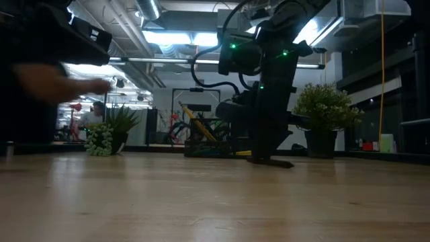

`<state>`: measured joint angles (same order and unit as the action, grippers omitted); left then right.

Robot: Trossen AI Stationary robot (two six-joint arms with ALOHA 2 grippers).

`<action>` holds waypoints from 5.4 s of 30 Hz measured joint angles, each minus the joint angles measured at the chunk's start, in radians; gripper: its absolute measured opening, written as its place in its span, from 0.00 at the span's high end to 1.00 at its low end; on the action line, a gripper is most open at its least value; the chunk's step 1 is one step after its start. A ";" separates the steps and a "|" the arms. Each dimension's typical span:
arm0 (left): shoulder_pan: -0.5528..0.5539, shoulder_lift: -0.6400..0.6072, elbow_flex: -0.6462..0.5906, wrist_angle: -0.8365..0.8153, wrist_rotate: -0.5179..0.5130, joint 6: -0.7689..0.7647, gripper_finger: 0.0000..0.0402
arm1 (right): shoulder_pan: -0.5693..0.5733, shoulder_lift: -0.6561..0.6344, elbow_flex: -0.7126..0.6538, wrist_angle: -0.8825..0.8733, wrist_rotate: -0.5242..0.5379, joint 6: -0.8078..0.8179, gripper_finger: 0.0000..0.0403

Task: Pick and place office supplies into organizer
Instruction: Put the black pen into the black desk organizer, then return To Home Position

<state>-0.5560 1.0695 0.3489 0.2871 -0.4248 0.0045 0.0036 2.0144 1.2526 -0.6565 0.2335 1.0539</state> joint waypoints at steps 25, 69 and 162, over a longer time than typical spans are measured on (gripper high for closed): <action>0.000 0.000 0.000 0.001 -0.080 -0.012 0.99 | 0.000 0.011 0.154 -0.057 0.000 -0.276 0.92; 0.002 0.000 0.000 0.002 -0.292 0.043 1.00 | -0.308 -0.004 0.604 0.014 0.050 -1.062 0.93; 0.409 -0.642 -0.201 0.035 0.185 0.253 1.00 | -0.096 -0.767 -0.580 1.120 -0.212 -1.137 1.00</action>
<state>-0.1469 0.4275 0.1474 0.3219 -0.2395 0.2570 -0.0920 1.2475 0.6724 0.4637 0.0212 -0.0832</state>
